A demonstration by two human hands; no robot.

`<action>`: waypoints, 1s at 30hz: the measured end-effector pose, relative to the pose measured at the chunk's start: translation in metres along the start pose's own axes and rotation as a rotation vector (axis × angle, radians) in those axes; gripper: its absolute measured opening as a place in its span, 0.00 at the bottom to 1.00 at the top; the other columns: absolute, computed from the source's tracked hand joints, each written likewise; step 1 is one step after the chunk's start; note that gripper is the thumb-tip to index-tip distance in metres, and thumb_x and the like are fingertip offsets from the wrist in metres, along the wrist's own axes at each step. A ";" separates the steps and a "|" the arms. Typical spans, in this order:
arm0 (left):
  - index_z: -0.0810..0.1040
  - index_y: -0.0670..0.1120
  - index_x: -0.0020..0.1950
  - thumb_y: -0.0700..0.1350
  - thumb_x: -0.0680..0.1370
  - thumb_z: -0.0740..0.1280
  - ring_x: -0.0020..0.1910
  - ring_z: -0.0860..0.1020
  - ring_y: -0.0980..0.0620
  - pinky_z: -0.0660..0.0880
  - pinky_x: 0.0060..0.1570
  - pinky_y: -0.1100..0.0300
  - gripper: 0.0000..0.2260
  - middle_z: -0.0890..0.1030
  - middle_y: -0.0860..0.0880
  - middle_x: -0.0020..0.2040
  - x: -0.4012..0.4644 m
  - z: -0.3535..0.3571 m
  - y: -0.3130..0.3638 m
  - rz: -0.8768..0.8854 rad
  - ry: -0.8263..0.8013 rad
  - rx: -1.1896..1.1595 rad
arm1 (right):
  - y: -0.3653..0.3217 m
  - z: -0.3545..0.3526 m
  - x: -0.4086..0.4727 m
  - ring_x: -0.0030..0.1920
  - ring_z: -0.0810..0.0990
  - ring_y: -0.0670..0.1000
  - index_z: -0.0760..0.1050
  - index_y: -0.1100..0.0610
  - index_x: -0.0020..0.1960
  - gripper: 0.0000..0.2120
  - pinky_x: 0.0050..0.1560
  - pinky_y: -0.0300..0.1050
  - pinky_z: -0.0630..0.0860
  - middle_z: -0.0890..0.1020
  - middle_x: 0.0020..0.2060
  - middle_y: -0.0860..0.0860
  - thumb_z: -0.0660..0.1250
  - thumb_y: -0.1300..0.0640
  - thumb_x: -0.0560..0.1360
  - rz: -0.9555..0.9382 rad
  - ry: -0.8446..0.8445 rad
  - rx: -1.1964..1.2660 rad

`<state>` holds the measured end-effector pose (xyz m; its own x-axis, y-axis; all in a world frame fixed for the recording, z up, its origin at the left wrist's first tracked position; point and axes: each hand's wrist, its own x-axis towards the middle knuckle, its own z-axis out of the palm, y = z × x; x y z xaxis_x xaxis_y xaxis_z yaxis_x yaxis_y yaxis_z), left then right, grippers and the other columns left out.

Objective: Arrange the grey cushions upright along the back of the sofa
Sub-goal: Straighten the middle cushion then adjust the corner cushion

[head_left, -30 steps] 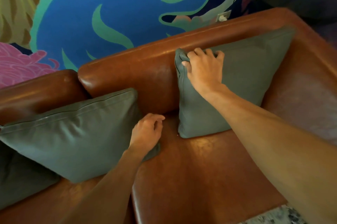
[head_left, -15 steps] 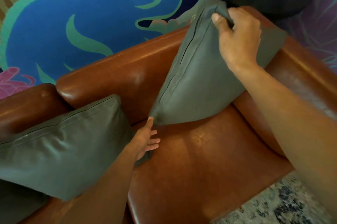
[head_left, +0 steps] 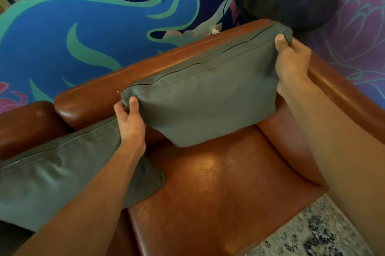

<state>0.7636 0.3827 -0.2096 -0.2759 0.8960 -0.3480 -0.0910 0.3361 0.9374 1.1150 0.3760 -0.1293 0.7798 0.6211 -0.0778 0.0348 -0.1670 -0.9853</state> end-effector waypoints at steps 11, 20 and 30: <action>0.70 0.60 0.65 0.59 0.85 0.62 0.63 0.77 0.58 0.76 0.69 0.41 0.10 0.77 0.61 0.60 0.005 0.011 -0.030 0.065 -0.009 0.194 | 0.073 -0.004 0.028 0.62 0.82 0.50 0.83 0.46 0.63 0.15 0.70 0.54 0.77 0.85 0.60 0.46 0.63 0.43 0.84 0.254 -0.095 -0.024; 0.58 0.56 0.83 0.62 0.81 0.68 0.70 0.76 0.53 0.73 0.73 0.49 0.34 0.76 0.54 0.72 -0.015 0.065 -0.050 0.181 -0.013 0.365 | 0.102 -0.012 0.071 0.63 0.81 0.48 0.76 0.48 0.73 0.16 0.66 0.47 0.77 0.83 0.64 0.45 0.61 0.49 0.87 0.363 -0.187 0.040; 0.49 0.59 0.86 0.68 0.81 0.63 0.79 0.68 0.50 0.66 0.78 0.43 0.38 0.65 0.54 0.83 -0.008 0.099 -0.072 0.210 0.061 0.452 | 0.114 0.002 0.109 0.66 0.78 0.48 0.69 0.48 0.77 0.19 0.70 0.50 0.75 0.78 0.66 0.45 0.58 0.47 0.88 0.305 -0.330 -0.088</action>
<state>0.8674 0.3806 -0.2757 -0.3008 0.9435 -0.1387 0.3927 0.2551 0.8836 1.2025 0.4265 -0.2504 0.5223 0.7419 -0.4205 -0.1012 -0.4357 -0.8944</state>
